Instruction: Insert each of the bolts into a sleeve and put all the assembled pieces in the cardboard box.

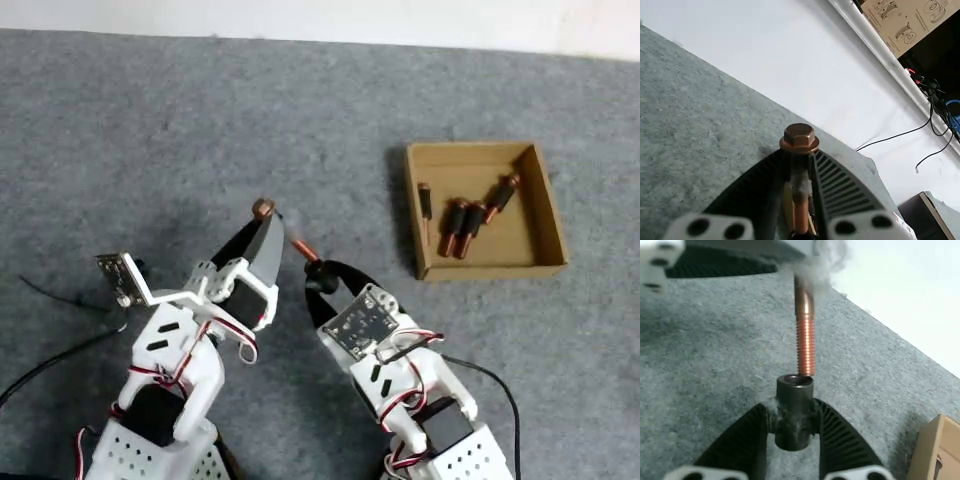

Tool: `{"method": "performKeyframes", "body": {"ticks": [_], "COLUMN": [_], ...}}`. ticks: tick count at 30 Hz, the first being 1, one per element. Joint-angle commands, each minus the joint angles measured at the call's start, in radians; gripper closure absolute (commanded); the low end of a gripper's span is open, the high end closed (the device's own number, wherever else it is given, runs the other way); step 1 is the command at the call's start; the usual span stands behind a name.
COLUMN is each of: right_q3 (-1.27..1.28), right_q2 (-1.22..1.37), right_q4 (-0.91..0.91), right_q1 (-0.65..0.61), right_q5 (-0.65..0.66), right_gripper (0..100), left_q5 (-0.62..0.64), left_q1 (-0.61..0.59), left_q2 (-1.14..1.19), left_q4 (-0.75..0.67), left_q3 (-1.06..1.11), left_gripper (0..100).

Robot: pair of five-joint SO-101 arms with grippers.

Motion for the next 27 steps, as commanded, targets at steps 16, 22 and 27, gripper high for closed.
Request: {"method": "performKeyframes", "body": {"ticks": [16,22,27], "right_q3": [0.124,0.124,0.125], "right_q2": [0.004,0.004,0.004], "right_q4": [0.002,0.002,0.002], "right_q1": [-0.01,-0.008,-0.008], "right_q5": [0.008,0.008,0.008], "right_gripper": [99.3,99.3,99.3], "left_q5": [0.005,0.003,-0.081], "left_q1": [0.077,0.077,0.119], "left_q2": [-0.007,-0.007,-0.007], "left_q4": [0.176,0.209,0.222], "left_q3": [-0.081,-0.077,-0.036], "left_gripper": [99,99,99]}}
